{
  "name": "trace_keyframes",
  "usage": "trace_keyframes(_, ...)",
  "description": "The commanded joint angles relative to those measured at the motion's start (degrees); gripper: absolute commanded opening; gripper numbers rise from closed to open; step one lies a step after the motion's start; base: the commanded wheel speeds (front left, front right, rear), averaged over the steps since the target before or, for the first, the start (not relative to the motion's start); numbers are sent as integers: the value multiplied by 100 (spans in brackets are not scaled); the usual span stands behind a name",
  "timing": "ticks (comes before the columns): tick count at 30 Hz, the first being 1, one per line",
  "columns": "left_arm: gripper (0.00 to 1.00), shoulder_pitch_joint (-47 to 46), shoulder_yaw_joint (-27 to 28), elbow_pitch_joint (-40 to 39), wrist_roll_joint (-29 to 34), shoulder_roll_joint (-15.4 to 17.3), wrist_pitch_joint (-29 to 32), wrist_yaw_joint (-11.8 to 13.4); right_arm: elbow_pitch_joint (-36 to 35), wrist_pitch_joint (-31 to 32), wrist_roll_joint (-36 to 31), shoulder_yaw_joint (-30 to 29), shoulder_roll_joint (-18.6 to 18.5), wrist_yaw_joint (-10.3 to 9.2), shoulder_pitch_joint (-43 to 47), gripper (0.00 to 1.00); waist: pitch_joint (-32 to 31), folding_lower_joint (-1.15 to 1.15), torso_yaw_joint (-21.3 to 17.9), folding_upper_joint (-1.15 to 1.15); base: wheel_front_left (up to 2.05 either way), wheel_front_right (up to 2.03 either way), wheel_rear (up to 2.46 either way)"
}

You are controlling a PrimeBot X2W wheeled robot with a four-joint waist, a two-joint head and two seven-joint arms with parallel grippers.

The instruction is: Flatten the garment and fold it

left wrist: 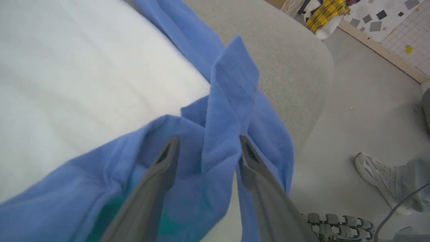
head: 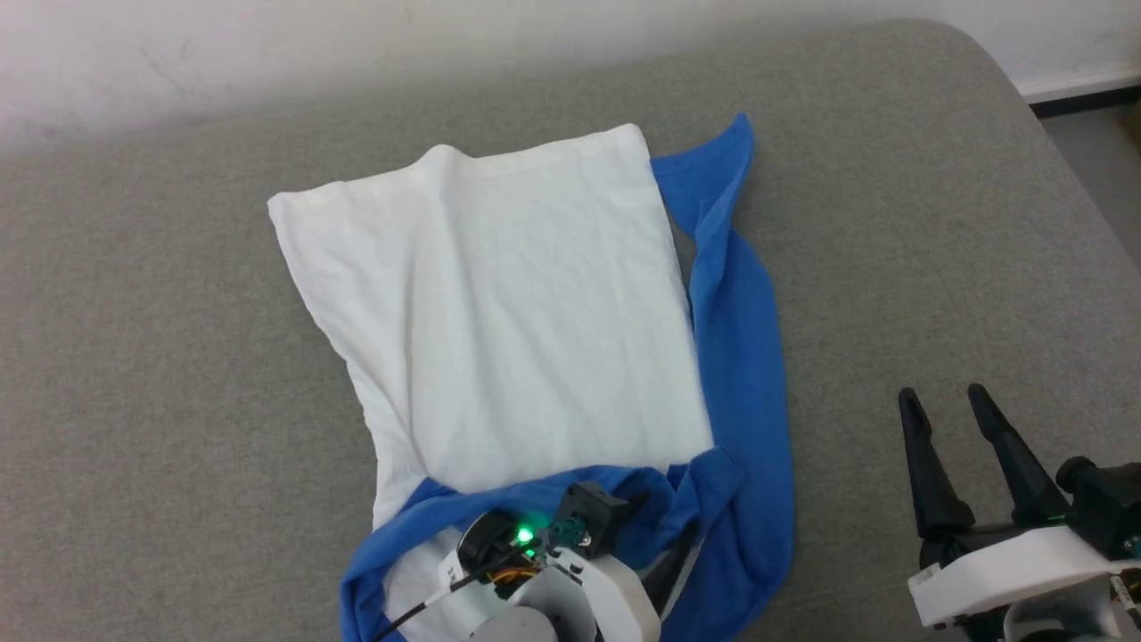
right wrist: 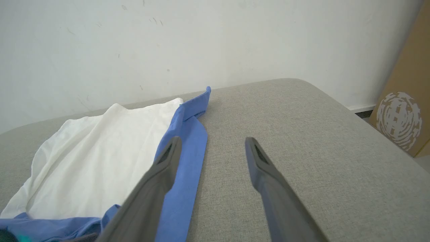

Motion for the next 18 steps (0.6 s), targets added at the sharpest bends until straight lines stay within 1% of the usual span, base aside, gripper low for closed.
trace_keyframes(1,100,-106,8,-21,67,-38,-122,-44,11,-20,-17,4,15,-5,-65,100,-91,0,83,0,0,0,0)
trace_keyframes(4,100,-109,115,-254,115,-52,-785,-33,15,-21,-68,11,15,-5,-49,100,-218,0,189,0,0,0,0)
trace_keyframes(6,100,-72,270,-475,127,-27,-988,42,2,-13,-97,15,15,-5,-31,100,-295,0,265,0,0,0,0)
trace_keyframes(9,100,35,562,-873,107,45,-1088,107,-52,-1,-165,-36,15,-5,9,100,-387,0,407,0,0,0,0)
trace_keyframes(11,100,115,854,-1125,110,108,-1104,230,-104,7,-198,-76,15,-5,35,100,-423,0,484,0,0,0,0)
trace_keyframes(15,100,359,1659,-1716,207,214,-1109,505,-169,40,-239,-131,15,-5,68,100,-477,0,618,0,0,0,0)
trace_keyframes(18,100,615,2244,-1979,312,315,-1110,708,-198,64,-252,-153,15,-5,86,100,-493,0,709,0,0,0,0)
